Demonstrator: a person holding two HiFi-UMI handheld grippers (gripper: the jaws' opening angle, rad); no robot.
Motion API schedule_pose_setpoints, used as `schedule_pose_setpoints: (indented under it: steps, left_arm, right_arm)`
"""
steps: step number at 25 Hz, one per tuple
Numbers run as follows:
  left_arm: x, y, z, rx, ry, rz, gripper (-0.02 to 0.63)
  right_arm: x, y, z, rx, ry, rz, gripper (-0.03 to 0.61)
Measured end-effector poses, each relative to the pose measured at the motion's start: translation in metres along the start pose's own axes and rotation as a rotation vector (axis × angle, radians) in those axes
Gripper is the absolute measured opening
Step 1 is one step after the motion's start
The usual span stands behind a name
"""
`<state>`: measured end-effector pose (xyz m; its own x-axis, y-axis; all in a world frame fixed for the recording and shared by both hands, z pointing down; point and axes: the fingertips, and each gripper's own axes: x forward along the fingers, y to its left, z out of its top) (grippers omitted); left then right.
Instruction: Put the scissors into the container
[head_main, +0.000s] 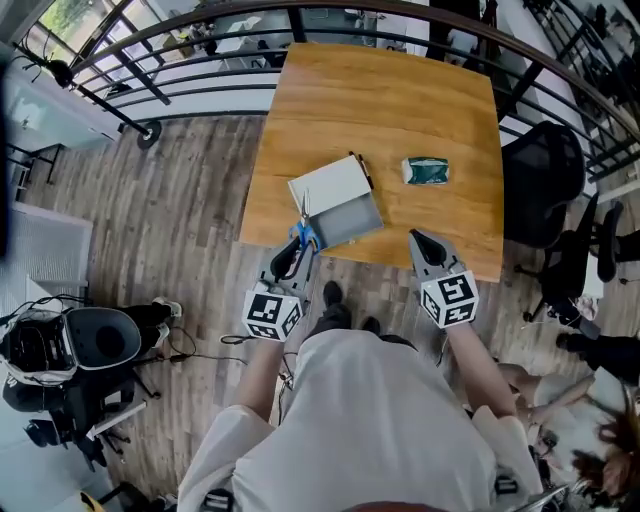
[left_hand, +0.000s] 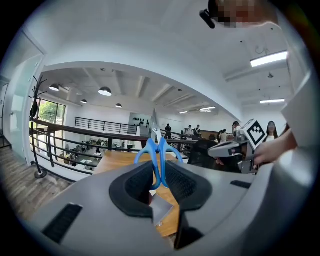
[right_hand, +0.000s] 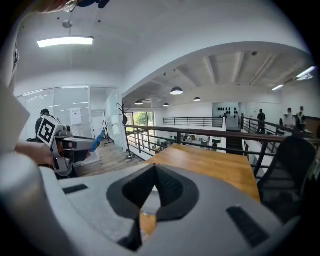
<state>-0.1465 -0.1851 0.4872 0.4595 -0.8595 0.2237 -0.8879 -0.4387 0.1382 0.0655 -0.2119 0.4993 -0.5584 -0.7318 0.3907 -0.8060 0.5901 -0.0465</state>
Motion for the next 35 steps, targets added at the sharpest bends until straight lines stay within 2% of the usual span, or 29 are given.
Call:
schedule_pose_setpoints:
  steps: [6, 18, 27, 35]
  left_arm:
    - [0.034, 0.03, -0.008, 0.023, 0.056, -0.074, 0.071]
    - [0.1, 0.052, -0.062, 0.168, 0.188, -0.282, 0.071]
    - [0.129, 0.051, -0.112, 0.241, 0.299, -0.367, 0.071]
    - [0.148, 0.04, -0.171, 0.304, 0.422, -0.391, 0.071]
  right_arm:
    - [0.034, -0.004, 0.003, 0.039, 0.038, -0.054, 0.0]
    - [0.075, -0.003, -0.024, 0.105, 0.118, -0.16, 0.0]
    - [0.094, -0.004, -0.051, 0.164, 0.171, -0.191, 0.0]
    - [0.104, -0.015, -0.082, 0.195, 0.218, -0.158, 0.0]
